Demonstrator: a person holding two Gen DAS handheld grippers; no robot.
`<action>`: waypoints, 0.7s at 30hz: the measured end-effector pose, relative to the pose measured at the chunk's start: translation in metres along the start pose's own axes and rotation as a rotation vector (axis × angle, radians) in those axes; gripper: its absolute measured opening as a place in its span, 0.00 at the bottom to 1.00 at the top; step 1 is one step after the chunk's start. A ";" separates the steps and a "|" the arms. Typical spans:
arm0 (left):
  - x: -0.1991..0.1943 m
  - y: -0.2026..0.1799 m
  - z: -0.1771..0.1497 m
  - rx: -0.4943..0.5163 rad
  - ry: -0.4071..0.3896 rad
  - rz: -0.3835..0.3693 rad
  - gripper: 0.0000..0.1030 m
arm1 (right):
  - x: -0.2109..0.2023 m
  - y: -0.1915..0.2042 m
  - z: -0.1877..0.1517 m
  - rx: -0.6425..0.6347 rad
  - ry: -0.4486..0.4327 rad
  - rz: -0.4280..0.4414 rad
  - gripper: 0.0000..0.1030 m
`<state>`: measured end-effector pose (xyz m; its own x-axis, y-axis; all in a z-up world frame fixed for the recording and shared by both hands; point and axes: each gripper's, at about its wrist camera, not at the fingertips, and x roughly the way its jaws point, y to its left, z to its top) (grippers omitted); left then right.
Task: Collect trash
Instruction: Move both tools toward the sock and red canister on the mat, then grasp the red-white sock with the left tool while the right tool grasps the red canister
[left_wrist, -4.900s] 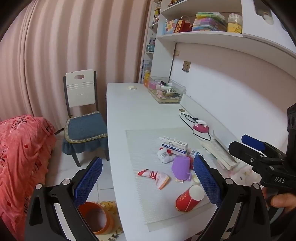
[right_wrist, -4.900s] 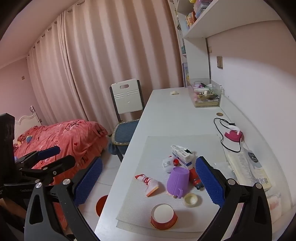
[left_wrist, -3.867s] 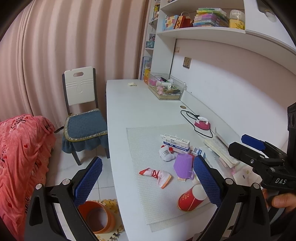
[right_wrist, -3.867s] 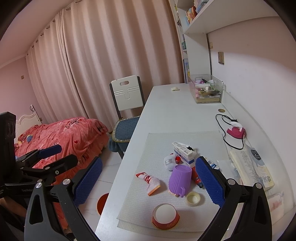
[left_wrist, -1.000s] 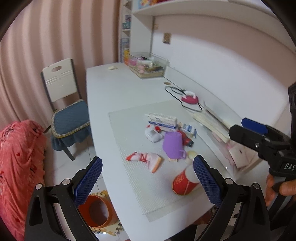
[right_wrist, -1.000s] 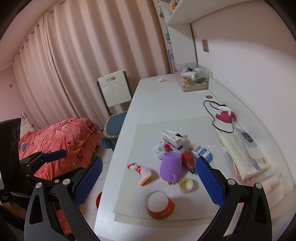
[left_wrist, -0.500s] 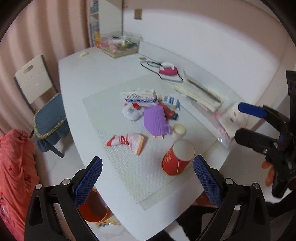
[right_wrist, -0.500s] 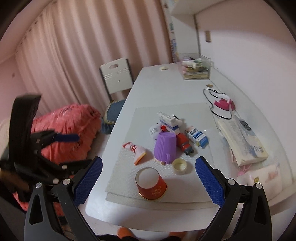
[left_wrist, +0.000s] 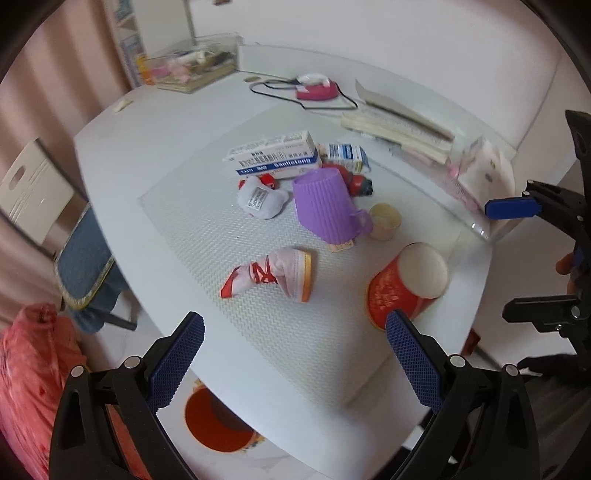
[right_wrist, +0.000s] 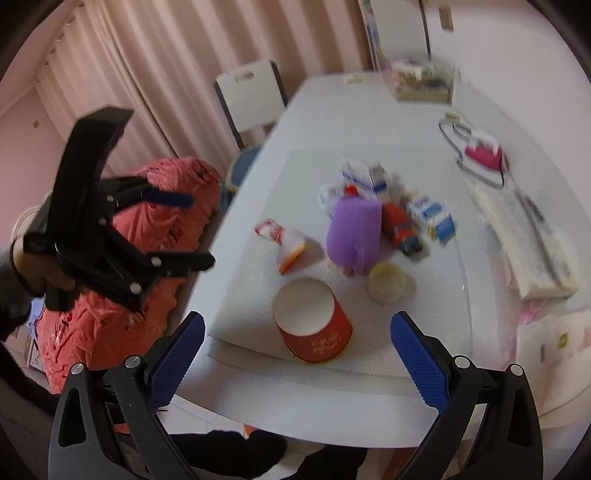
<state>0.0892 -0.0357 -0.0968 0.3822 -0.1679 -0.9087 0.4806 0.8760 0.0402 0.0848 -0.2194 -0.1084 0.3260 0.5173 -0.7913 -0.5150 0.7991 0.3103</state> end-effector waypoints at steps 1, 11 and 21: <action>0.004 0.002 0.001 0.013 0.005 -0.005 0.94 | 0.007 -0.002 -0.001 0.002 0.010 -0.011 0.95; 0.058 0.017 0.025 0.229 0.079 -0.109 0.94 | 0.058 -0.012 -0.006 0.035 0.093 -0.016 0.95; 0.100 0.032 0.032 0.325 0.135 -0.187 0.94 | 0.084 -0.015 -0.013 0.065 0.093 -0.022 0.86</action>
<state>0.1678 -0.0386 -0.1734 0.1674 -0.2309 -0.9585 0.7652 0.6434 -0.0213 0.1094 -0.1919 -0.1863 0.2601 0.4715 -0.8426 -0.4554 0.8294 0.3236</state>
